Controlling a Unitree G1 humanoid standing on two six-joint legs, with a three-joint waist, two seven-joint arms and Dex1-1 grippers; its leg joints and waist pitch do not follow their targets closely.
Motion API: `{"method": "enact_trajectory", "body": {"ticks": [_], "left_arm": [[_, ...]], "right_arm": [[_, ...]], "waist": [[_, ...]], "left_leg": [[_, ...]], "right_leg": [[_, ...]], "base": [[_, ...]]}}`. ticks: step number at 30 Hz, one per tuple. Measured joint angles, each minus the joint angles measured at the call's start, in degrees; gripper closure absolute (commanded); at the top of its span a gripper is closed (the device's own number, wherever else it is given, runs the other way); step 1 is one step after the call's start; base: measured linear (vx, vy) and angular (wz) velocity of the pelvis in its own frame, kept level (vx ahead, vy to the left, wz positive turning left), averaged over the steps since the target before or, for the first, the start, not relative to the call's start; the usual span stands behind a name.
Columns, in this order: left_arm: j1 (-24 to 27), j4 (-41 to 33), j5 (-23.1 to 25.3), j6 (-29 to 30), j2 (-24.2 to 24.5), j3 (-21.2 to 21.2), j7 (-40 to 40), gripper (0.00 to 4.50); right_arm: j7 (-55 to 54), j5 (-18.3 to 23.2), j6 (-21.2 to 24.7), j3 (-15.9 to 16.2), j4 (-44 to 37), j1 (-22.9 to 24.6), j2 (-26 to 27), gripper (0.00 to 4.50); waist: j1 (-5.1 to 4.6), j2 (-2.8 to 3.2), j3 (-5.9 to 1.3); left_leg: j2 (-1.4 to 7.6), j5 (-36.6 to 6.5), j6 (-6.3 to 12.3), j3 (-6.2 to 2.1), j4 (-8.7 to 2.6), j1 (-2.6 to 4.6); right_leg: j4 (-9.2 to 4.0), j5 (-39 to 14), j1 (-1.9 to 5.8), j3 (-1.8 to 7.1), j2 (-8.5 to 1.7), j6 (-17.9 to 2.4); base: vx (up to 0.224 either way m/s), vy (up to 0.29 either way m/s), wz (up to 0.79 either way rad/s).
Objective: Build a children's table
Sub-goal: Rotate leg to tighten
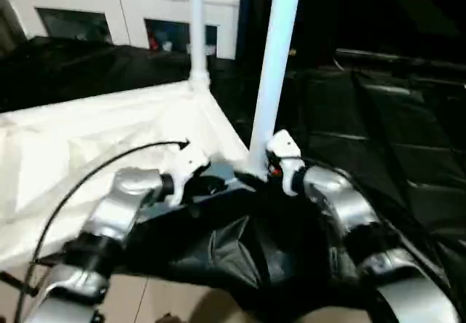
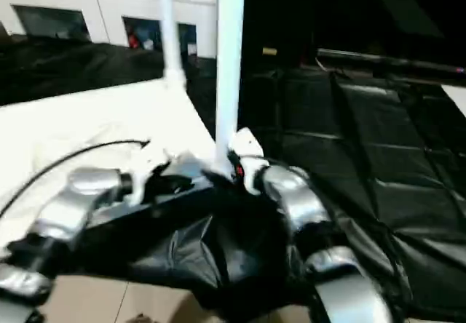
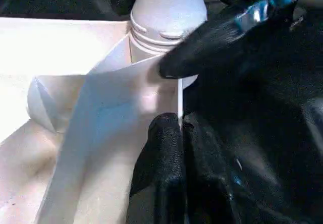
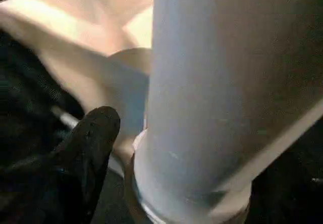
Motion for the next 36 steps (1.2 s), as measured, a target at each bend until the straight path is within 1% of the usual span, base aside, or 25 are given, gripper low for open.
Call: {"method": "enact_trajectory", "body": {"ticks": [4,7,11,12,13,15,18,20,22,26,31,34,36], "left_arm": [[1.05,-1.21,-1.41,-0.09,2.32,-0.46,-4.95,4.5],[1.81,-1.94,-2.15,-0.9,3.74,-0.75,-7.87,4.5],[2.31,-2.88,-2.57,-1.01,4.84,-0.99,-9.45,4.5],[2.46,-3.06,-2.79,-1.01,5.1,-1.08,-9.77,4.5],[2.59,-3.28,-2.94,-1.0,5.27,-1.11,-9.99,4.5],[2.86,-3.71,-3.32,-0.94,5.67,-1.15,-10.56,4.5],[3.22,-4.45,-3.39,-0.73,5.99,-1.14,-11.37,4.5],[3.35,-4.49,-3.41,-0.67,6.1,-1.15,-11.85,4.5],[3.37,-4.51,-3.41,-0.62,6.13,-1.15,-11.9,4.5],[3.42,-4.59,-3.45,-0.4,6.21,-1.22,-12.04,4.5],[3.66,-5.08,-3.44,-0.37,6.32,-1.23,-11.98,4.5],[3.66,-5.03,-3.33,-0.41,6.24,-1.23,-11.28,4.5],[3.47,-4.31,-2.67,-0.59,5.49,-1.16,-8.99,4.5]], "right_arm": [[8.96,1.15,-0.18,2.68,-3.92,1.78,-4.15,0.57],[13.6,1.85,-0.05,3.47,-6.27,2.72,-5.59,0.57],[15.88,1.98,0.09,3.82,-6.46,3.04,-5.9,0.57],[16.17,2.02,0.11,3.85,-6.51,3.04,-5.98,0.83],[16.41,2.22,0.13,3.87,-6.52,3.05,-5.98,0.83],[16.69,2.92,0.52,3.94,-6.69,3.08,-5.99,0.97],[17.92,3.29,1.56,3.99,-8.08,3.57,-6.2,1.31],[18.16,3.33,1.67,3.99,-8.14,3.71,-6.25,1.36],[18.24,3.37,1.73,4.01,-8.17,3.76,-6.26,1.64],[18.35,3.49,1.83,4.02,-8.19,3.9,-6.27,1.77],[18.37,3.6,2.43,4.03,-8.55,3.95,-6.28,1.8],[17.01,3.55,2.68,3.95,-8.54,3.98,-5.88,1.8],[13.4,3.12,2.8,3.19,-7.44,3.97,-4.19,1.8]], "waist": [[0.46,-0.04,0.03],[0.71,-0.07,0.04],[0.93,-0.15,0.07],[0.98,-0.17,0.06],[1.03,-0.17,0.06],[1.12,-0.17,0.06],[1.28,-0.17,0.06],[1.34,-0.17,0.06],[1.38,-0.17,0.06],[1.38,-0.17,0.06],[1.37,-0.19,0.05],[1.3,-0.19,0.05],[1.16,-0.21,0.03]], "left_leg": [[0.01,0.0,0.0,-0.02,-0.04,-0.01],[0.02,0.0,0.0,-0.02,-0.01,-0.02],[0.02,0.0,0.0,-0.02,0.02,-0.05],[0.02,0.0,0.0,-0.02,0.02,-0.05],[0.02,0.0,0.0,-0.02,0.01,-0.05],[0.02,0.0,0.0,-0.02,0.0,-0.06],[0.02,0.0,0.01,-0.02,0.02,-0.09],[0.02,0.0,0.01,-0.02,0.03,-0.11],[0.02,0.0,0.01,-0.02,0.03,-0.1],[0.02,0.0,0.0,-0.02,0.03,-0.1],[0.02,0.0,0.01,-0.02,0.03,-0.1],[0.02,0.0,0.0,-0.02,0.03,-0.09],[0.02,0.0,0.0,-0.02,0.04,-0.01]], "right_leg": [[0.01,0.0,-0.01,-0.02,0.01,0.01],[0.01,0.0,0.0,-0.03,0.01,0.0],[0.0,0.0,-0.01,-0.03,0.01,0.0],[-0.01,0.0,-0.01,-0.03,0.01,0.0],[-0.02,-0.01,-0.01,-0.03,0.01,0.0],[-0.02,-0.01,-0.02,-0.03,0.01,0.01],[-0.03,-0.01,-0.03,-0.03,0.01,0.01],[-0.04,-0.01,-0.03,-0.03,0.01,0.01],[-0.03,-0.01,-0.02,-0.03,0.01,0.01],[-0.02,-0.01,-0.02,-0.03,0.01,0.01],[-0.04,-0.01,-0.02,-0.03,0.01,0.01],[-0.02,-0.01,-0.02,-0.03,0.01,0.0],[0.0,0.01,0.02,-0.03,0.01,-0.02]], "base": [[0.0,0.0,0.0],[0.0,0.0,0.0],[0.0,0.0,0.0],[0.0,0.0,0.0],[0.0,0.0,0.0],[0.0,0.0,0.0],[0.0,0.0,0.0],[0.0,0.0,0.0],[0.0,0.0,0.0],[0.0,0.0,0.0],[0.0,0.0,0.0],[0.0,0.0,0.0],[0.0,0.0,0.0]]}}
